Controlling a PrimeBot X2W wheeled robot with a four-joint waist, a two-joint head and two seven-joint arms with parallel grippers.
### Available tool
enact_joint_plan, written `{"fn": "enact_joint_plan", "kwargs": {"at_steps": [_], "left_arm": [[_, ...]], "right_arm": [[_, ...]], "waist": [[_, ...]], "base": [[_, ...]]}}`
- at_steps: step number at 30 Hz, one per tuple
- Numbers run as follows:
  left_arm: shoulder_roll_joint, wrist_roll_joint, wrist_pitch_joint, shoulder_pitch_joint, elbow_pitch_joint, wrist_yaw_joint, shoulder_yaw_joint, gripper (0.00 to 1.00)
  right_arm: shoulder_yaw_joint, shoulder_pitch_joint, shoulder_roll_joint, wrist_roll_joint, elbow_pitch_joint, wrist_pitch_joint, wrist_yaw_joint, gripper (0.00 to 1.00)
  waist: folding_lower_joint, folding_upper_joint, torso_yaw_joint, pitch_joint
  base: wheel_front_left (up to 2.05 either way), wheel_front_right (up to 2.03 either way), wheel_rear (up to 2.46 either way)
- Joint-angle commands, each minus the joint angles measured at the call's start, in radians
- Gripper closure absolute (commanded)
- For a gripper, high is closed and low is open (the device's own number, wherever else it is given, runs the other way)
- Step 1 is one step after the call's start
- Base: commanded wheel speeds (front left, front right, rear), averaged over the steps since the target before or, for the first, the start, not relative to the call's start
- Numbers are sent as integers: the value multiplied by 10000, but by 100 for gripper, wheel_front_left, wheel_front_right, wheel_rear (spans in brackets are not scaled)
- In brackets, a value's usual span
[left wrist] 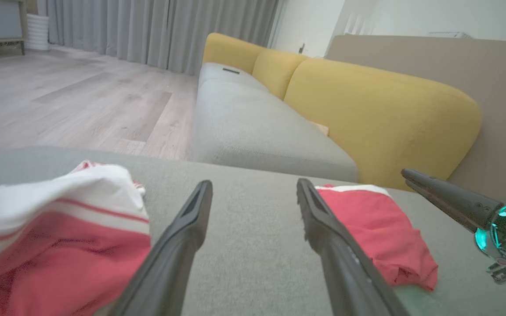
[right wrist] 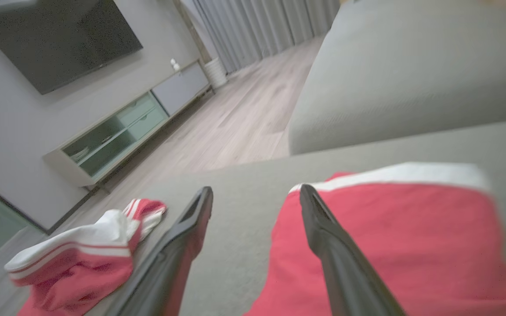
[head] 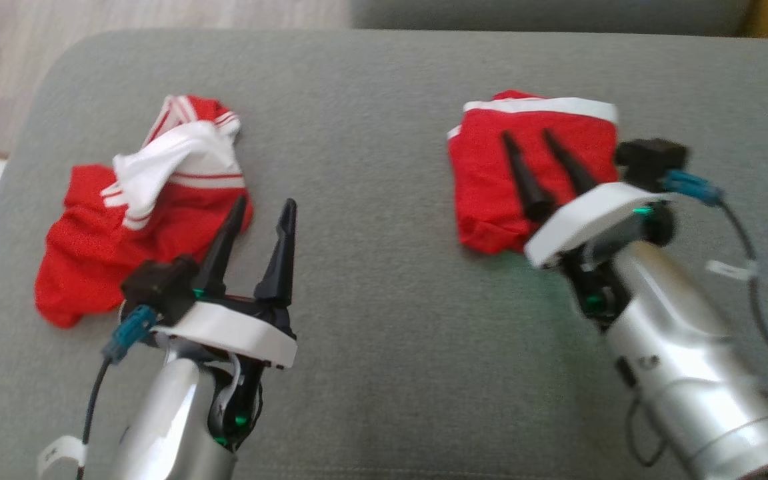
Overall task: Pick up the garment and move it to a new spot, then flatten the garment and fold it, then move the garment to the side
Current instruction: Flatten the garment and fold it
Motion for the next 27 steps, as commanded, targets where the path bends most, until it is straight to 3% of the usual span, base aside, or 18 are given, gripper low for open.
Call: {"fn": "enact_joint_plan", "kwargs": {"at_steps": [1, 5, 7, 10, 14, 21, 27], "left_arm": [[114, 29, -55, -220, -449, -29, 412, 0], [114, 60, -55, -171, -778, -29, 576, 0], [114, 80, -55, -169, -926, -36, 638, 0], [114, 106, -55, -216, -1097, -31, 752, 0], [114, 182, -55, -270, -1212, -35, 860, 0], [114, 298, -55, -229, -1240, -87, 969, 0], [114, 389, -55, -38, -1238, -148, 1023, 0]], "right_arm": [[-29, 27, -173, -280, -355, -393, -9, 0], [-522, 295, -756, -1540, -444, -1159, -9, 0], [-897, 469, -1086, -2696, -569, -1359, -9, 0], [-2016, 998, -1037, -3786, -1035, -1452, -9, 0], [-3610, 1883, -578, -5179, -2178, -1472, -9, 0], [-5161, 3400, 370, -6828, -3957, -1475, -9, 0], [-5445, 3993, 617, -7156, -4531, -1476, -9, 0]], "waist": [[1, -1, -313, -214], [1, -1, -719, -355], [1, -1, -895, -393], [1, -1, -1144, -363], [1, -1, -1431, -304], [1, -1, -1739, -240], [1, -1, -1845, -240]], "base": [[0, 0, 0], [0, 0, 0], [0, 0, 0], [0, 0, 0], [0, 0, 0], [0, 0, 0], [0, 0, 0]]}}
